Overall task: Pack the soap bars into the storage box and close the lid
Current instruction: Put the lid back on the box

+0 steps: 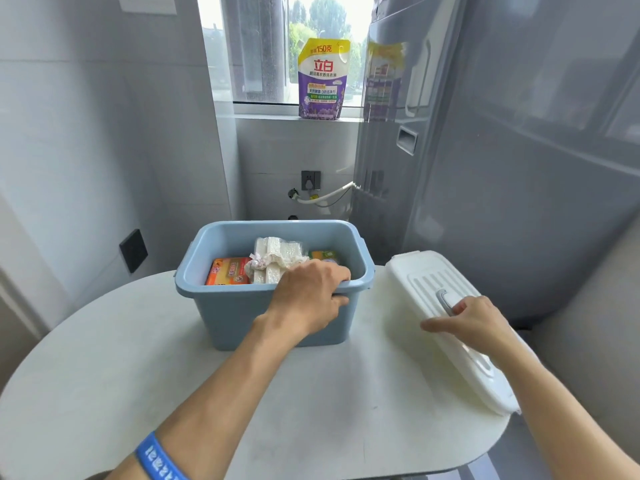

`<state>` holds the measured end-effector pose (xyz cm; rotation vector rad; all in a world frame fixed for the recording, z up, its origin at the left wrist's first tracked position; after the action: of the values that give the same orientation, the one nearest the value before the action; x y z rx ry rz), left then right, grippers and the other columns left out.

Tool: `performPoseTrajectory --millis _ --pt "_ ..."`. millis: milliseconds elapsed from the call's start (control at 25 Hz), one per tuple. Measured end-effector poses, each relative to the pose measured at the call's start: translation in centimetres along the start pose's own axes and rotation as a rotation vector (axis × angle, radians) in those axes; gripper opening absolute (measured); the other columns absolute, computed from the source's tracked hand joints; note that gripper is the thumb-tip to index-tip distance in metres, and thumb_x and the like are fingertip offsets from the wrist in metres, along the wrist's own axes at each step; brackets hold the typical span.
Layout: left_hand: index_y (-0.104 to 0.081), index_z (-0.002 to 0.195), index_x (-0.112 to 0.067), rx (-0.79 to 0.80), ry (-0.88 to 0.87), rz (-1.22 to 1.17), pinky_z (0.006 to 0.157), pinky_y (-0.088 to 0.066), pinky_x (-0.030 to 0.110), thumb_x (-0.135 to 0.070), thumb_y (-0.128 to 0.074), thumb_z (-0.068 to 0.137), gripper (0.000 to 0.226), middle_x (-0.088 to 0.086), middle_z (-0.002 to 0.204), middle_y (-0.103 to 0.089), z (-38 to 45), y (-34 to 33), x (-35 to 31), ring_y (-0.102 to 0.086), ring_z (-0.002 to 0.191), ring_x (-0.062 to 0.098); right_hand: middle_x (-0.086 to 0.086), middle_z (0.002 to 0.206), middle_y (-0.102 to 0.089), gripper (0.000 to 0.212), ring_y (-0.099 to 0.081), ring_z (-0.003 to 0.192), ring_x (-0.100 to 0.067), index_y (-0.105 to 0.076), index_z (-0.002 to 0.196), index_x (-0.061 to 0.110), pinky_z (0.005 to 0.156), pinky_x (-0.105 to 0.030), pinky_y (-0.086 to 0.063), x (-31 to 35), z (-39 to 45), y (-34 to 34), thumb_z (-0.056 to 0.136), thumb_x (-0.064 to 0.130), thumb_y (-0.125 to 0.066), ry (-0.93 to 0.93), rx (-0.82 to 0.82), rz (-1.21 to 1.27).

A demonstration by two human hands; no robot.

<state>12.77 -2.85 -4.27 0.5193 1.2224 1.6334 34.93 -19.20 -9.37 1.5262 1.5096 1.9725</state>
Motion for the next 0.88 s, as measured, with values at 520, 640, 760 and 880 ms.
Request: performPoseTrajectory --millis 520,640,760,880 --pt "-0.07 0.081 -0.018 -0.539 0.808 -0.808 0.079 -0.052 0.04 -0.036 -0.056 0.092 0.025 0.0 0.084 -0.072 -5.7 8.0 14.8 -0.065 0.082 0.021 0.016 0.11 -0.053 0.063 -0.058 0.095 -0.015 -0.066 0.102 0.027 0.084 -0.036 -0.048 21.2 -5.5 -3.3 0.052 0.063 -0.079 0.833 0.157 -0.139" --pt "-0.073 0.085 -0.024 -0.47 0.748 -0.701 0.075 -0.052 0.031 -0.039 -0.058 0.088 0.022 -0.011 0.086 -0.075 -6.6 7.4 15.8 -0.067 0.085 0.008 0.017 0.11 -0.053 0.06 -0.06 0.091 -0.021 -0.068 0.1 0.026 0.083 -0.041 -0.051 23.0 -5.8 -5.9 0.054 0.064 -0.073 0.903 0.207 -0.211" --pt "-0.074 0.083 -0.028 -0.419 0.73 -0.632 0.069 -0.047 0.019 -0.027 -0.068 0.084 0.006 -0.014 0.085 -0.074 -6.8 7.4 17.2 -0.066 0.079 -0.005 0.022 0.111 -0.052 0.069 -0.059 0.093 -0.015 -0.068 0.104 0.029 0.08 -0.035 -0.051 23.1 -4.6 -6.7 0.05 0.071 -0.068 0.9 0.243 -0.218" --pt "-0.075 0.092 -0.022 -0.421 0.734 -0.626 0.067 -0.046 0.017 -0.019 -0.072 0.083 0.01 -0.008 0.089 -0.073 -7.0 6.7 17.2 -0.066 0.08 -0.001 0.031 0.114 -0.055 0.056 -0.057 0.102 0.002 -0.071 0.109 0.034 0.091 -0.024 -0.044 22.2 -2.7 -6.1 0.064 0.067 -0.069 0.825 0.467 -0.098"
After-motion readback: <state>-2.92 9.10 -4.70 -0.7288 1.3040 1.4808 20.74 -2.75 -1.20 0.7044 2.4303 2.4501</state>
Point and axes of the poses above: each hand's wrist, its own z-axis towards the middle knuckle, its own y-axis out of the back of the hand, x = y × z, the point moved 2 cm from there along z, towards the middle knuckle
